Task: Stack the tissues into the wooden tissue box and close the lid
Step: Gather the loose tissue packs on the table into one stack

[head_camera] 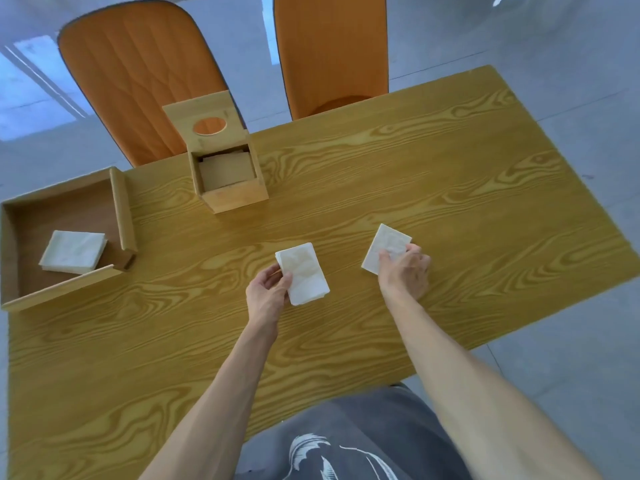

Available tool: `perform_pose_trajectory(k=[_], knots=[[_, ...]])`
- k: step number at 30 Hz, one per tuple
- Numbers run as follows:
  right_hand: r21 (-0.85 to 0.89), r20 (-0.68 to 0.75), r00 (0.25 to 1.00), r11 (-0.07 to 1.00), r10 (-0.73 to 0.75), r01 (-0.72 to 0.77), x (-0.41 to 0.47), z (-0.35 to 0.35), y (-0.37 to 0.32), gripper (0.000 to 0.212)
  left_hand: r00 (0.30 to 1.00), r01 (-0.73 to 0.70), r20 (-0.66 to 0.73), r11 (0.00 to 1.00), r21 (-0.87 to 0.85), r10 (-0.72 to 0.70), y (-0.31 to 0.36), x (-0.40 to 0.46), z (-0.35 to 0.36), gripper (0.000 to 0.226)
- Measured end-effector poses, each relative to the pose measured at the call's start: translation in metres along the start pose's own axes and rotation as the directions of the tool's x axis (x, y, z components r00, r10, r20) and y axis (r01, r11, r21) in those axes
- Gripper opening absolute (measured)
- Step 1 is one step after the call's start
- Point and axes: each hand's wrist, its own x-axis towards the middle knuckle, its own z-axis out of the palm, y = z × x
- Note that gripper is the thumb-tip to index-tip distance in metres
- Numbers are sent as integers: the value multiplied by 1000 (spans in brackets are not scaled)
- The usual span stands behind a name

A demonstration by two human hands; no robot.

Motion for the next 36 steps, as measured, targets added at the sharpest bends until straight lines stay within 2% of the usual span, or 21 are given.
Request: perform_pose_trajectory(k=[4,7,8,12,17,24,26,29,32,36], knots=[[2,3,1000,1000,-9,9,0,-2,1,54,999,-3,36,1000,30,2,2,-1,10,38],[8,-20,999,999,31,-31,0,-3,1,70,999,3,53,999,43,-5,5,-1,16,38],[-2,-19,999,999,40,-40,0,-2,1,69,998,2,57,999,47,-5,6,-1,18,38],[-10,2,999,999,35,-35,1,-3,2,44,997,10,74,998,59,-15,6,-1,22,38],[33,17,999,999,-34,34,-2,-4,-2,33,996,22,82,998,59,-26,5,1,21,36],[292,68,989,950,-131,106,-10,-4,-12,25,996,24,85,998,50,-29,4,2,20,34],[413,128,977,905,-169,102,-13,-3,-14,23,996,26,84,999,44,-29,5,3,18,33],[556,317,922,831,-225,11,-19,-4,-18,24,996,26,80,999,35,-28,4,4,15,33],[570,451,842,822,-297,-15,-30,-1,-21,27,997,22,72,1000,19,-23,2,5,10,32],[556,554,766,829,-326,-50,-45,12,-23,31,998,17,56,1000,-19,-16,2,4,0,30]])
